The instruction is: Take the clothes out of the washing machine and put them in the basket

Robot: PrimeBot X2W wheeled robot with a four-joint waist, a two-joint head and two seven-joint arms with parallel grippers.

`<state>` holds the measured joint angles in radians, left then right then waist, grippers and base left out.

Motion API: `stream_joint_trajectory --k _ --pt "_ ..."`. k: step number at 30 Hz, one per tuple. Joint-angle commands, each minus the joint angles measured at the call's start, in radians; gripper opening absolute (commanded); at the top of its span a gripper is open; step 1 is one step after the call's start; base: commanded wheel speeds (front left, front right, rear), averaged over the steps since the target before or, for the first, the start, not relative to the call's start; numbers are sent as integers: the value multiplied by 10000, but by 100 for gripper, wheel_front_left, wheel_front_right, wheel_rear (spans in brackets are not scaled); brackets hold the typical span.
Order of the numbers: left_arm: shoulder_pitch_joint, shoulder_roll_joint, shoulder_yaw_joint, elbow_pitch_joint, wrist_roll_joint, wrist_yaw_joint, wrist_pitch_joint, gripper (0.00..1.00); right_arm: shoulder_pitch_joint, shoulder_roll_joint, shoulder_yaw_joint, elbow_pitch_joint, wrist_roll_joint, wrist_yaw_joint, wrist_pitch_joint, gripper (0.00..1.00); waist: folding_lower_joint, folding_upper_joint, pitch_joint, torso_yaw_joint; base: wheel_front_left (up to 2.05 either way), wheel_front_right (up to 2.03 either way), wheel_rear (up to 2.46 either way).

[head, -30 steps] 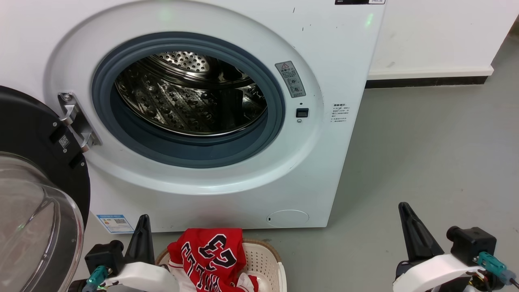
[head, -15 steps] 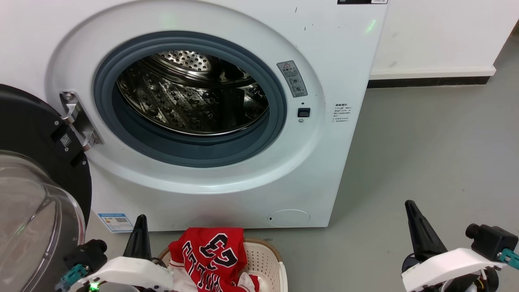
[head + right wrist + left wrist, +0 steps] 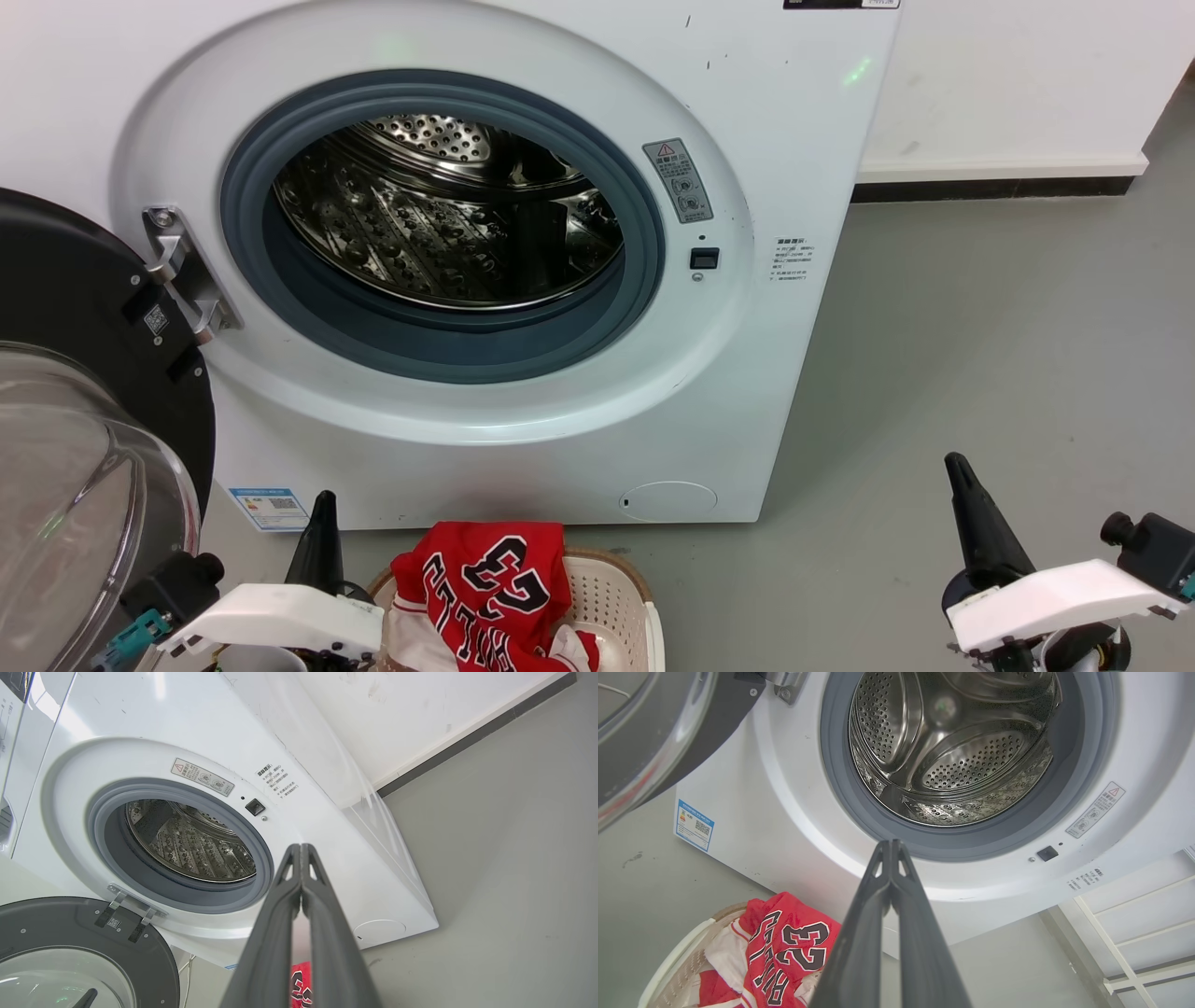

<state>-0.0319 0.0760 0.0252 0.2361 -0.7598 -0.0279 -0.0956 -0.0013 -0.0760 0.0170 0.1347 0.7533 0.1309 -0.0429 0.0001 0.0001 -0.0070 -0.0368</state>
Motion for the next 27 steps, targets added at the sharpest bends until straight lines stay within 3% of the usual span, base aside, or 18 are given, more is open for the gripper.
stream_joint_trajectory --k 1,27 --pt "-317 -11 75 -111 -409 -99 103 0 -344 -76 -40 -41 442 0 54 0 -1 -1 2 8 0 0 0" --pt "-521 -103 403 -33 -3567 -469 891 0 -639 -115 -320 388 3809 -1 470 0 -1 -1 33 118 0 0 0"
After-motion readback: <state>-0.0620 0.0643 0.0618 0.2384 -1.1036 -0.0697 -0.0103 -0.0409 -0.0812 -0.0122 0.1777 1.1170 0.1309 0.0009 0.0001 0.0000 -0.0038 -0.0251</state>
